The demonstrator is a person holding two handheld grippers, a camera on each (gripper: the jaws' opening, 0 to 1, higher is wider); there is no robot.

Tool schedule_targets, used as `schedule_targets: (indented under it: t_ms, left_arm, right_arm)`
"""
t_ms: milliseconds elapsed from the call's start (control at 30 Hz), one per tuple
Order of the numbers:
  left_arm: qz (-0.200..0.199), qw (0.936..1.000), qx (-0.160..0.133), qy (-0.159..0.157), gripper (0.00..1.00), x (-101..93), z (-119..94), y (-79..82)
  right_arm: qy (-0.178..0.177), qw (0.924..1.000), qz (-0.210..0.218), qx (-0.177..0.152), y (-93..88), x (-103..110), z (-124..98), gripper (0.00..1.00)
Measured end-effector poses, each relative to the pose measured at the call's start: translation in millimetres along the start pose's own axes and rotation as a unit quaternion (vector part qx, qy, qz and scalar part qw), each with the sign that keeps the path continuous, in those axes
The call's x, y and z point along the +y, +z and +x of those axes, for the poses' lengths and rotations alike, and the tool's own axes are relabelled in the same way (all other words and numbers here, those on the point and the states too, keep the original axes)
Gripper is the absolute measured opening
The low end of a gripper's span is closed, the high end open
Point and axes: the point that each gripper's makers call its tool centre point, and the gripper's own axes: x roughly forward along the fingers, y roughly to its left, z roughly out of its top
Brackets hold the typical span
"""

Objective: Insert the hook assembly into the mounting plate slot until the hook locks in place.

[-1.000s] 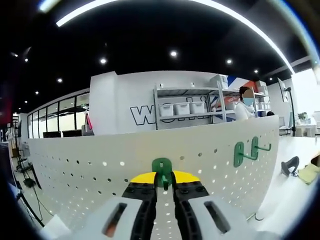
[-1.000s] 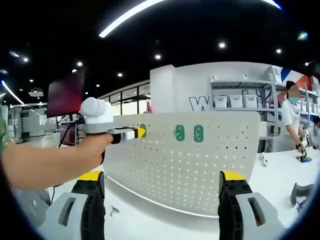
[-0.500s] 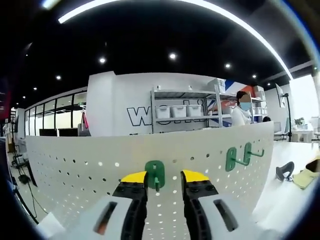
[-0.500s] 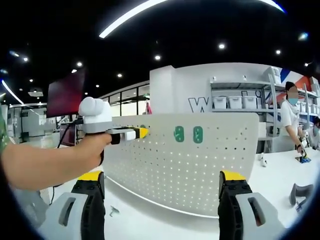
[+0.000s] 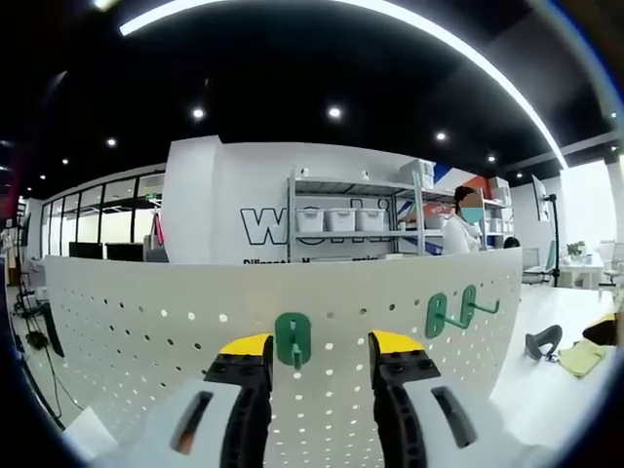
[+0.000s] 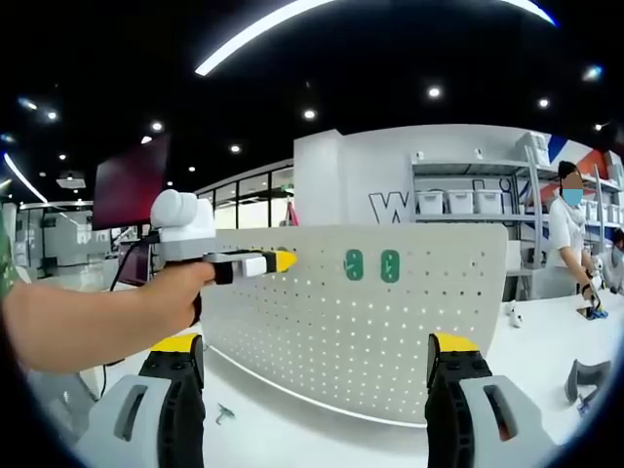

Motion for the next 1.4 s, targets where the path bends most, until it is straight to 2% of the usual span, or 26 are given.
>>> schedule_targets:
  t_ms: [333,633,933,1267,1400]
  left_arm:
    - [-0.007,0.9998,-0.006,-0.02,0.49,-7.2,-9,4.5]
    - [0.003,0.9991,-0.003,-0.042,0.63,-10.8,-13,4.8]
    - [-0.009,0.9974,0.007,-0.072,0.75,-12.0,-26,2.1]
    - [-0.023,0.9938,0.011,-0.108,0.91,-21.7,-39,3.0]
    - [-0.022,0.9927,0.017,-0.117,0.93,-21.7,-46,0.3]
  right_arm:
    - [0.0,1.0,-0.002,-0.003,2.5,3,-1,0.97]
    - [0.001,1.0,-0.004,-0.004,3.9,7,-2,0.97]
    - [0.003,1.0,-0.006,-0.005,7.0,13,-3,0.97]
    - [0.003,0.9999,-0.011,-0.004,9.0,22,-7,0.97]
    - [0.003,0.9999,-0.012,-0.004,9.2,25,-10,0.97]
